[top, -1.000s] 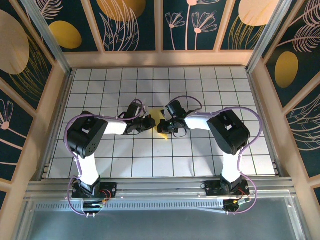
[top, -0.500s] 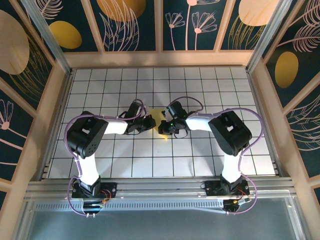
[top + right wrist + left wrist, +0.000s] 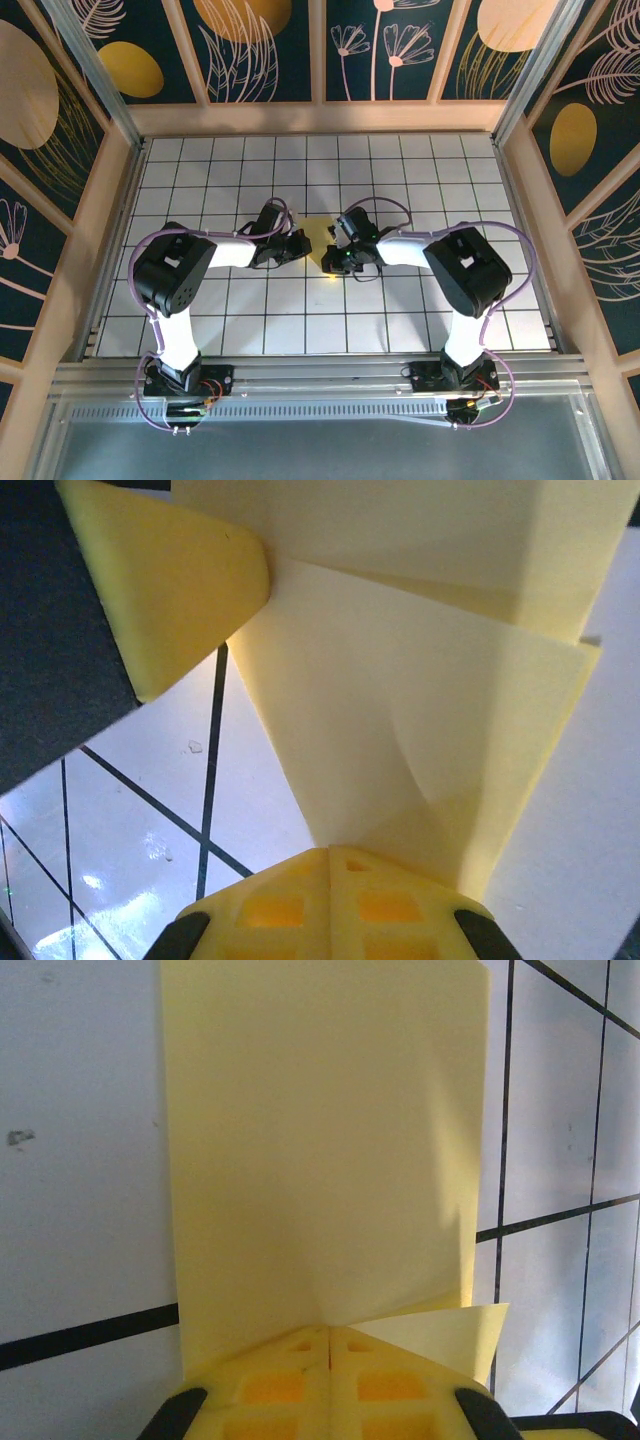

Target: Fold a paper plane with a square sheet of paper (fold left side to right side)

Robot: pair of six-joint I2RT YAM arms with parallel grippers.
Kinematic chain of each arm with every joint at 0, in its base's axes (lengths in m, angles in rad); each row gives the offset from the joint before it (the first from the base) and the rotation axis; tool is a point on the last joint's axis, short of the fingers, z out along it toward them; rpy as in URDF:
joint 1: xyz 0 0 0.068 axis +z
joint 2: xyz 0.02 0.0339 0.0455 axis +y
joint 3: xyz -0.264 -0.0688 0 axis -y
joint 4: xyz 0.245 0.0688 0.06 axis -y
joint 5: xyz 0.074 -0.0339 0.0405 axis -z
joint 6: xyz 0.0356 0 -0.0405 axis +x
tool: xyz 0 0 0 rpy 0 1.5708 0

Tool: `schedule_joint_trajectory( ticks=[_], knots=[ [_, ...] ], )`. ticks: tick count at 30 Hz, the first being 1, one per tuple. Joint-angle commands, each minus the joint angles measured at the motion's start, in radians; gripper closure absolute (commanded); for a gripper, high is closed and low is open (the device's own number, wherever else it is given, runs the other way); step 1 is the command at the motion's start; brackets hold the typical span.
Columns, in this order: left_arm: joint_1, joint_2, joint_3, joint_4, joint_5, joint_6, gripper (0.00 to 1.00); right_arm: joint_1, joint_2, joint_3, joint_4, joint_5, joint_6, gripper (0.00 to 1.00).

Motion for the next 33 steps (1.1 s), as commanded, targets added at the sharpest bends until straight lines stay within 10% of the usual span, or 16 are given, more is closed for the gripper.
schedule_joint_trajectory(
  ticks=[1, 33],
  knots=[
    [0.001, 0.06, -0.025, -0.157, -0.078, -0.001, 1.0, 0.011, -0.019, -0.038, -0.118, 0.024, -0.02, 1.0],
    [0.001, 0.068, -0.015, -0.178, -0.092, 0.009, 1.0, 0.011, -0.085, -0.118, -0.146, 0.034, -0.018, 1.0]
  ],
)
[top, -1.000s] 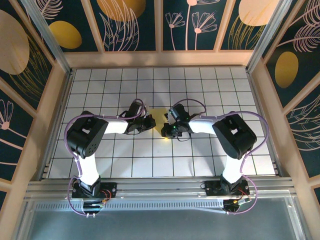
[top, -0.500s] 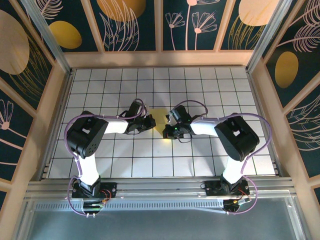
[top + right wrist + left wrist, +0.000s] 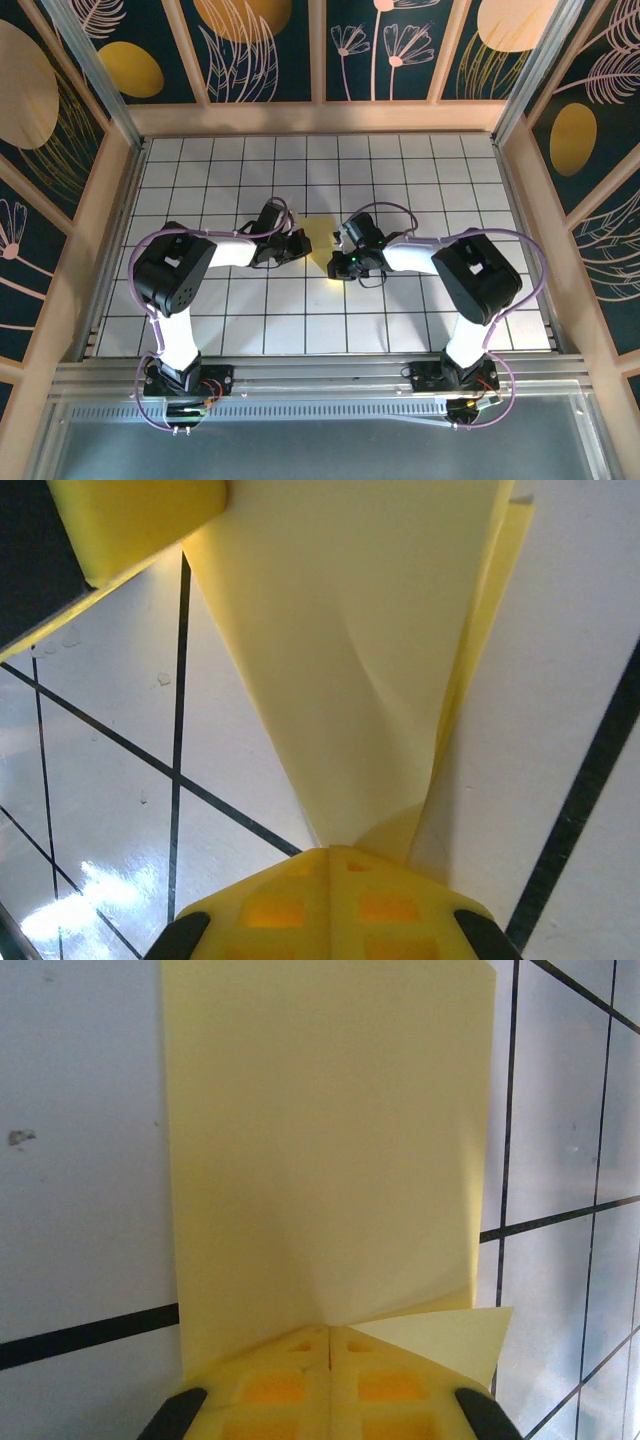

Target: Fold a paper plane with a square sheet of paper (fold left side to right side)

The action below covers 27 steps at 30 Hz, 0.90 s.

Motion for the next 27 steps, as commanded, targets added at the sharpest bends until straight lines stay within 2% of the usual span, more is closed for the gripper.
schedule_joint_trajectory(
  ticks=[1, 13, 19, 27],
  knots=[
    [0.002, 0.068, -0.024, -0.159, -0.09, 0.01, 1.0, 0.011, -0.02, -0.046, -0.132, 0.023, -0.017, 1.0],
    [0.002, 0.062, -0.025, -0.159, -0.087, 0.008, 1.0, 0.006, -0.051, -0.052, -0.157, 0.034, -0.026, 1.0],
    [0.002, 0.023, -0.066, -0.102, -0.038, -0.039, 1.0, -0.031, -0.132, -0.016, -0.129, 0.012, -0.03, 0.99],
    [-0.037, -0.036, -0.143, -0.014, 0.014, -0.158, 1.0, -0.119, -0.257, -0.013, -0.059, 0.125, -0.074, 0.61]
  ],
)
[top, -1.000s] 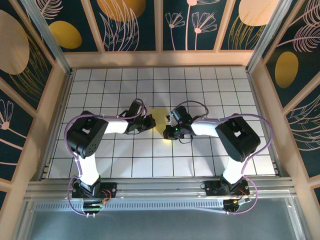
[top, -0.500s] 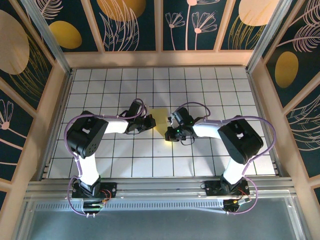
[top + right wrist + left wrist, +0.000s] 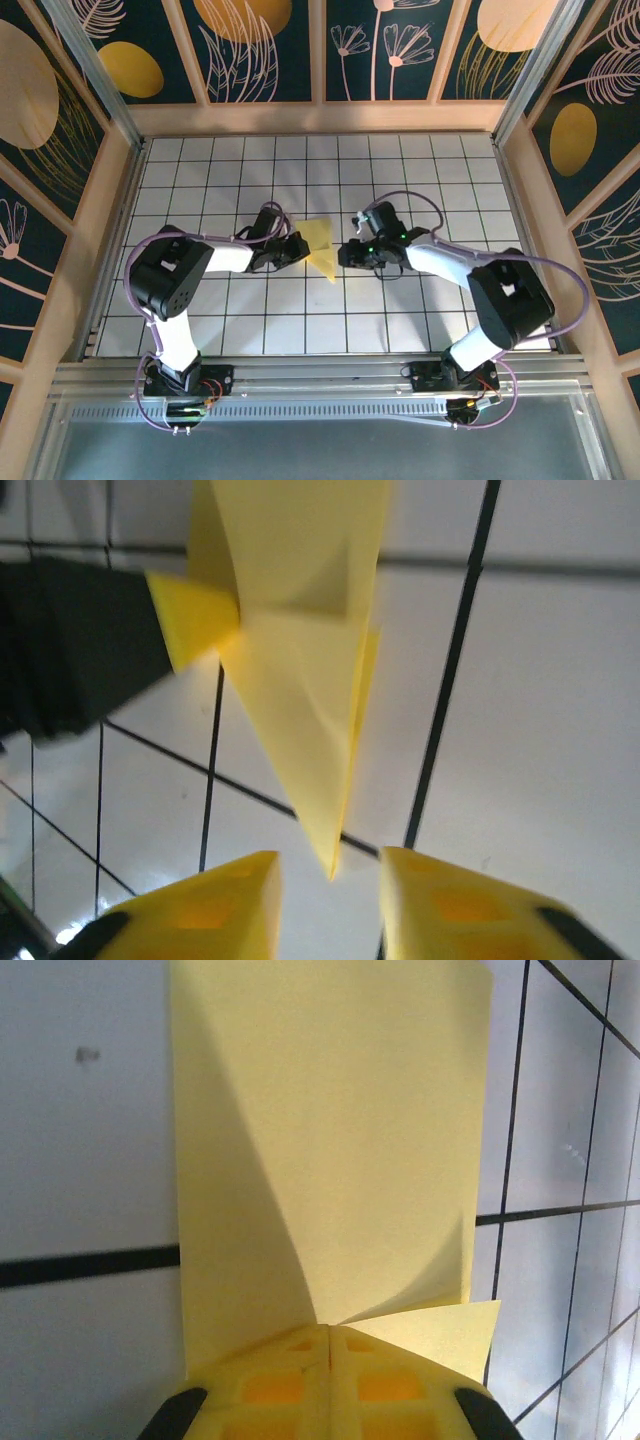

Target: Fold a paper plane with a square sheet of paper (fold left side to right side)

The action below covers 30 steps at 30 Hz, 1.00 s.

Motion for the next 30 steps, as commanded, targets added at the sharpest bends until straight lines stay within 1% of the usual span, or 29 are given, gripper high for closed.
schedule_joint_trajectory(
  ticks=[1, 4, 7, 9, 11, 13, 15, 16, 19, 24, 30],
  knots=[
    [-0.034, 0.003, -0.065, -0.075, 0.013, -0.086, 1.0, -0.016, -0.038, 0.009, 0.038, 0.075, -0.04, 0.58],
    [-0.048, -0.016, -0.088, -0.017, 0.019, -0.152, 1.0, -0.049, -0.031, -0.004, 0.078, 0.079, -0.08, 0.53],
    [-0.054, -0.037, -0.103, 0.064, 0.033, -0.222, 1.0, -0.048, -0.007, -0.021, 0.133, 0.042, -0.122, 0.51],
    [-0.054, -0.058, -0.096, 0.083, 0.029, -0.236, 1.0, -0.048, 0.013, -0.025, 0.161, 0.011, -0.144, 0.51],
    [-0.052, -0.087, -0.075, 0.058, 0.008, -0.223, 0.92, -0.047, 0.035, -0.031, 0.189, -0.021, -0.161, 0.51],
    [-0.051, -0.119, -0.044, 0.012, -0.032, -0.179, 0.82, -0.042, 0.065, -0.025, 0.203, -0.058, -0.176, 0.52],
    [-0.045, -0.138, -0.016, -0.046, -0.066, -0.135, 0.71, -0.03, 0.096, -0.016, 0.203, -0.066, -0.187, 0.53],
    [-0.035, -0.159, -0.008, -0.068, -0.073, -0.122, 0.68, -0.027, 0.112, -0.012, 0.202, -0.066, -0.192, 0.53],
    [0.007, -0.181, -0.025, -0.07, -0.065, -0.112, 0.63, 0.001, 0.154, -0.001, 0.207, -0.067, -0.197, 0.53],
    [0.071, -0.202, -0.058, -0.062, -0.048, -0.09, 0.59, 0.02, 0.188, 0.0, 0.245, -0.066, -0.179, 0.54],
    [0.098, -0.182, -0.059, -0.045, -0.015, -0.077, 0.57, 0.022, 0.218, 0.011, 0.258, -0.08, -0.171, 0.59]
  ],
)
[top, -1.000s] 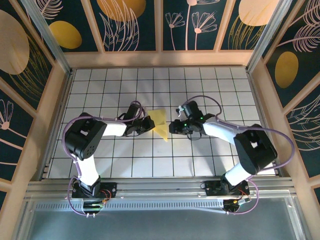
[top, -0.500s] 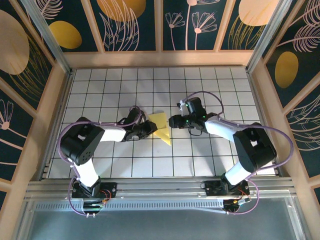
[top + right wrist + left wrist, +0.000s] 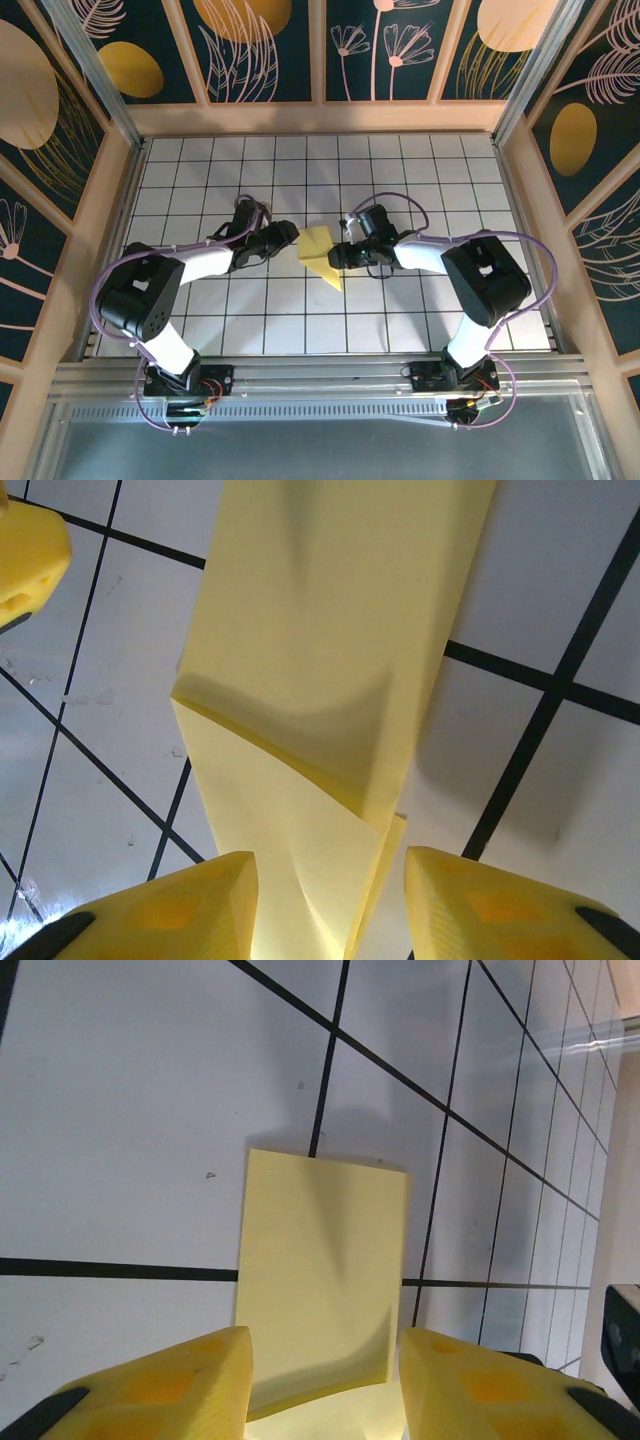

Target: Fold a paper plane with a square sheet of paper (fold left side to right side)

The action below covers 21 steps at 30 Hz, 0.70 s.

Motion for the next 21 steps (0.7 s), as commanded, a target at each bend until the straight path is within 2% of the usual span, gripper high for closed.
schedule_joint_trajectory(
  ticks=[1, 5, 10, 15, 21],
  knots=[
    [0.007, 0.01, -0.009, -0.007, 0.033, 0.024, 0.57, 0.004, 0.023, 0.019, 0.029, -0.023, -0.007, 0.6],
    [0.017, 0.037, -0.013, 0.035, 0.078, 0.011, 0.56, 0.005, 0.027, 0.02, 0.03, -0.031, -0.005, 0.63],
    [0.023, 0.05, -0.012, 0.06, 0.107, 0.007, 0.55, 0.006, 0.023, 0.018, 0.034, -0.038, -0.002, 0.73],
    [0.033, 0.09, -0.009, 0.087, 0.137, 0.008, 0.53, 0.005, -0.006, 0.018, 0.022, -0.022, -0.005, 1.0],
    [0.052, 0.128, 0.036, 0.096, 0.16, 0.027, 0.52, -0.002, -0.097, -0.029, 0.058, 0.013, -0.006, 1.0]
  ],
)
